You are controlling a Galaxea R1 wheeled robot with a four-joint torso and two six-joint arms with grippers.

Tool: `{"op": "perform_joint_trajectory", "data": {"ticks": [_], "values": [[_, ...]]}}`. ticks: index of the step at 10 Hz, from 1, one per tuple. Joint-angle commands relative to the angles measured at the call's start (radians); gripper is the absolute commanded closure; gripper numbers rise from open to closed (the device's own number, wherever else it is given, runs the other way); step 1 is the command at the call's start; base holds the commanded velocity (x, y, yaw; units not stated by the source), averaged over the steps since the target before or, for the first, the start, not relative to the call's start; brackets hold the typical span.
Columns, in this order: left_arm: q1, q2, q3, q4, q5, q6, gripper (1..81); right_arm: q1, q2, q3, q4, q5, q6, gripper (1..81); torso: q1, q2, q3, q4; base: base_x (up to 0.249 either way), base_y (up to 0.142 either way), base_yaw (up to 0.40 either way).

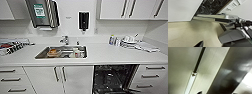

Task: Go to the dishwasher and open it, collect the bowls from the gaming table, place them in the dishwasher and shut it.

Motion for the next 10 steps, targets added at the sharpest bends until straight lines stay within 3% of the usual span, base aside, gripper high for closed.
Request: {"op": "perform_joint_trajectory", "data": {"ticks": [1,7,10], "values": [[-0.058,-0.015,0.026,0.01,0.013,0.007,1.0,0.047,0.054,0.032,-0.103,-0.234,-0.102,1.0,0.0,0.0,0.0,0.0,-0.099,0.0,0.0],[-0.032,-0.002,0.026,0.021,0.01,0.009,1.0,0.01,0.08,0.003,-0.103,-0.201,-0.122,1.0,0.002,0.001,-0.002,0.001,-0.104,0.0,0.0],[-0.015,0.003,0.026,0.027,0.012,0.009,1.0,-0.022,0.134,-0.086,-0.103,-0.201,-0.142,1.0,0.002,0.001,-0.002,0.001,-0.109,0.0,0.0]]}}
